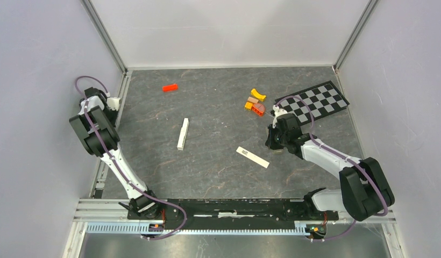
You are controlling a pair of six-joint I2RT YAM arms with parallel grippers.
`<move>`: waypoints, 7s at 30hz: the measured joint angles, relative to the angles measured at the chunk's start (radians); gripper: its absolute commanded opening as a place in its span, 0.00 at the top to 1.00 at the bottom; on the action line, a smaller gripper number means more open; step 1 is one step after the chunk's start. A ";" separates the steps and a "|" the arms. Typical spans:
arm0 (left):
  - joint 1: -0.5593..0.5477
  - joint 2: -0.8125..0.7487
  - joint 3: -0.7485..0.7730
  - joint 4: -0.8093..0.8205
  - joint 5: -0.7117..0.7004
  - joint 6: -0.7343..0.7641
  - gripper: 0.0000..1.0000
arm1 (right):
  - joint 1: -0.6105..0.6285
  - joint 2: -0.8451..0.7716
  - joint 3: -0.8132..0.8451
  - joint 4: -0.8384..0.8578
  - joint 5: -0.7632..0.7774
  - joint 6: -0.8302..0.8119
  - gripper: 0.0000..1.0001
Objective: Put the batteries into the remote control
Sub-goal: Pick up the battery from the center of the board, then place the battery at the center of the board, then pick up the remote control from the center of the board, then pick up the battery from the center of the board.
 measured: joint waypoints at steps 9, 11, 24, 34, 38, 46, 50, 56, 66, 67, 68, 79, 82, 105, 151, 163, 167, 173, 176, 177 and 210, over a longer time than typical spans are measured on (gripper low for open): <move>-0.001 0.002 0.016 -0.007 0.023 -0.004 0.98 | -0.002 -0.013 -0.016 0.001 0.000 0.000 0.97; -0.002 0.002 0.018 -0.010 0.025 -0.004 0.98 | -0.003 -0.014 -0.017 0.001 0.000 0.000 0.98; -0.037 0.002 0.021 -0.016 0.019 -0.018 0.98 | -0.006 -0.017 -0.020 0.004 0.005 0.000 0.97; -0.047 -0.055 0.031 -0.029 -0.034 -0.037 0.98 | -0.006 -0.047 -0.040 0.009 0.006 0.002 0.97; -0.052 -0.106 0.031 -0.030 -0.041 -0.046 0.98 | -0.006 -0.062 -0.051 0.012 0.006 0.003 0.97; -0.179 -0.237 -0.035 -0.028 -0.058 -0.098 0.98 | -0.008 -0.077 -0.059 0.020 0.006 0.012 0.97; -0.331 -0.318 -0.104 -0.029 -0.057 -0.149 0.98 | -0.010 -0.097 -0.078 0.028 0.007 0.019 0.97; -0.623 -0.467 -0.205 -0.026 -0.054 -0.236 0.98 | -0.011 -0.143 -0.103 0.034 0.010 0.030 0.97; -1.021 -0.633 -0.244 -0.011 -0.052 -0.472 0.98 | -0.011 -0.201 -0.140 0.043 0.033 0.050 0.95; -1.066 -0.631 -0.249 -0.005 -0.059 -0.509 0.98 | -0.011 -0.205 -0.141 0.043 0.037 0.053 0.94; -1.109 -0.627 -0.258 0.000 -0.068 -0.552 0.98 | -0.011 -0.208 -0.141 0.043 0.044 0.053 0.94; -1.400 -0.539 -0.420 0.074 -0.135 -0.969 0.98 | -0.011 -0.252 -0.156 0.047 0.073 0.060 0.91; -1.404 -0.512 -0.441 0.131 -0.139 -1.071 0.98 | -0.011 -0.258 -0.162 0.049 0.076 0.071 0.92; -1.410 -0.460 -0.448 0.186 -0.226 -1.224 0.00 | -0.011 -0.355 -0.164 -0.038 0.111 0.106 0.79; -0.846 -0.286 -0.343 0.082 -0.117 -0.955 0.65 | -0.011 -0.288 -0.098 -0.017 -0.014 0.016 0.58; -0.842 -0.339 -0.344 0.064 0.027 -0.935 0.98 | 0.014 -0.253 -0.093 -0.021 -0.035 0.046 0.65; -0.841 -0.492 -0.380 0.091 0.203 -0.910 0.98 | 0.073 -0.245 -0.093 0.001 -0.019 0.076 0.62; -0.843 -0.752 -0.429 0.156 0.407 -0.882 0.98 | 0.265 -0.101 -0.031 0.015 0.093 0.129 0.47; -0.842 -0.841 -0.471 0.199 0.455 -0.881 0.98 | 0.373 0.019 0.073 0.003 0.180 0.163 0.37; -0.842 -0.868 -0.496 0.222 0.476 -0.881 0.98 | 0.412 0.064 0.121 -0.006 0.220 0.172 0.36; -0.842 -1.276 -0.788 0.463 0.348 -0.886 0.98 | 0.628 0.615 0.647 -0.277 0.610 0.487 0.59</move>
